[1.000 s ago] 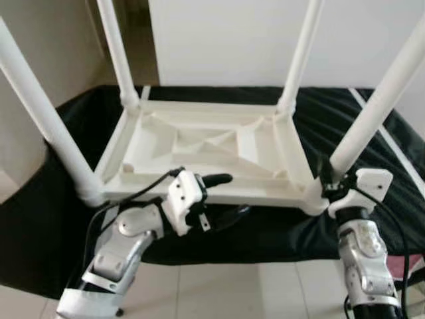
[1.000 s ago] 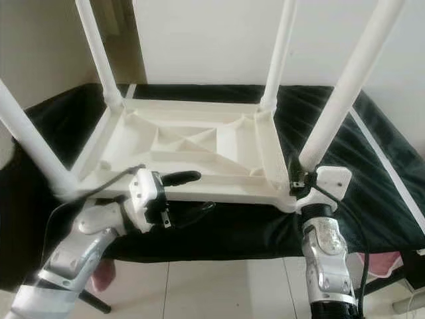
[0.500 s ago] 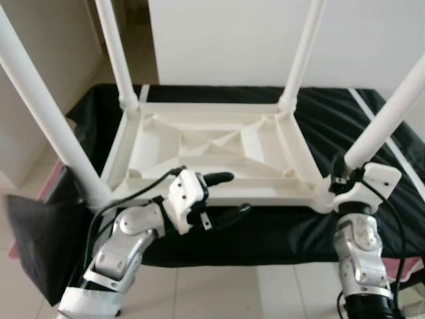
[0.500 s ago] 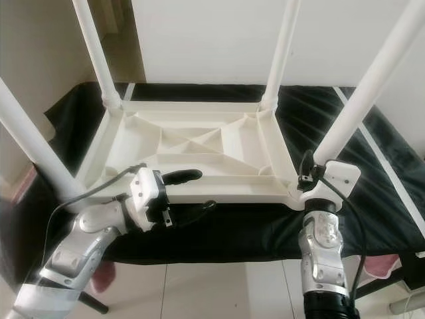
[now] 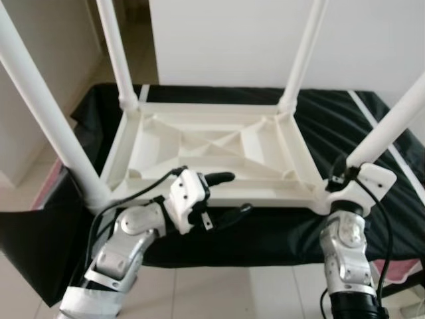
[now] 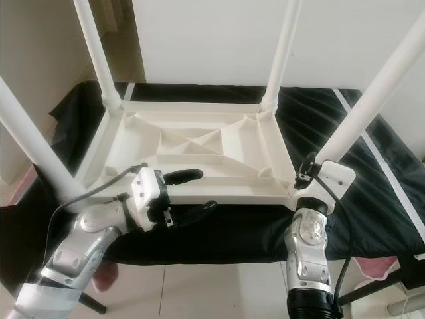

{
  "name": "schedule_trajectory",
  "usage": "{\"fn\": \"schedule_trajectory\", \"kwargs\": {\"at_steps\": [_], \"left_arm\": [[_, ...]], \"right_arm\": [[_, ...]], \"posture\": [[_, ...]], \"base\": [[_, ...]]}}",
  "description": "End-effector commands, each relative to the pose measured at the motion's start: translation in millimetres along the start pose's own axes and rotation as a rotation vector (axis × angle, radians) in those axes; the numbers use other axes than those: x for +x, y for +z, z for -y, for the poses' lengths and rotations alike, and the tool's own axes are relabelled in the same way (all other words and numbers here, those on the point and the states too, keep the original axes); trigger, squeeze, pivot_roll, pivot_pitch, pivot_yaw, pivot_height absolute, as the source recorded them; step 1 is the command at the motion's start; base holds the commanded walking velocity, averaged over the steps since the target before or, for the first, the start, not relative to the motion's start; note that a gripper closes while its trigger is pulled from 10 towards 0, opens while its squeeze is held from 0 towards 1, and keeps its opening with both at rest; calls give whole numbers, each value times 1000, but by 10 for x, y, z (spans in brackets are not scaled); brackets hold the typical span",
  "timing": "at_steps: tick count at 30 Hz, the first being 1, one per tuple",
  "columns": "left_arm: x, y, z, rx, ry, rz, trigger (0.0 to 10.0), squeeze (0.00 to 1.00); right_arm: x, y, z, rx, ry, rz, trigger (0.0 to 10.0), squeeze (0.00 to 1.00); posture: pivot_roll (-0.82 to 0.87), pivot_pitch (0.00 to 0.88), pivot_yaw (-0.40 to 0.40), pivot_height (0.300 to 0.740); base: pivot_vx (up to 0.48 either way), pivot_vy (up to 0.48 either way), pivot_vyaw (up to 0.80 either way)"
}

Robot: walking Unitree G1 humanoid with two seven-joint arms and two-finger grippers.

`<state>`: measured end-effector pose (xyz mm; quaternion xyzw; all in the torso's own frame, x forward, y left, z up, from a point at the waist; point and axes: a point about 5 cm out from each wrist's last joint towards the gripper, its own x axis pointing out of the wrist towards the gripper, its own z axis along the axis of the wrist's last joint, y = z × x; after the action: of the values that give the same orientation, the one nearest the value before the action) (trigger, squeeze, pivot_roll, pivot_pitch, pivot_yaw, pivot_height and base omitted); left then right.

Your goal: Building children table

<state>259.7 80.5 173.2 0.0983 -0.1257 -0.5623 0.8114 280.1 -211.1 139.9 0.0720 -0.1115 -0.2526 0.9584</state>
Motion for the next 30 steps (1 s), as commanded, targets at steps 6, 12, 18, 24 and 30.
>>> {"fn": "schedule_trajectory", "kwargs": {"at_steps": [6,12,18,24,30], "left_arm": [[-6,23,0,13,9,-1,10000,0],[1,26,0,11,8,0,10000,0],[24,23,-2,10,6,3,10000,0],[32,24,-18,14,8,4,10000,0],[27,17,-20,16,11,3,10000,0]], "right_arm": [[-184,-539,232,53,-185,-354,10000,0],[-136,-478,276,-73,-245,-339,10000,0],[-17,-343,163,-173,-210,-253,10000,0],[-34,-337,70,-262,-118,-216,10000,0],[-72,-376,117,-320,-87,-208,10000,0]], "posture": [[-28,60,15,740],[-31,61,11,740],[-33,53,10,740],[-28,40,3,740],[-28,37,1,740]], "base": [[0,0,0],[0,0,0],[0,0,0],[0,0,0],[0,0,0]]}}
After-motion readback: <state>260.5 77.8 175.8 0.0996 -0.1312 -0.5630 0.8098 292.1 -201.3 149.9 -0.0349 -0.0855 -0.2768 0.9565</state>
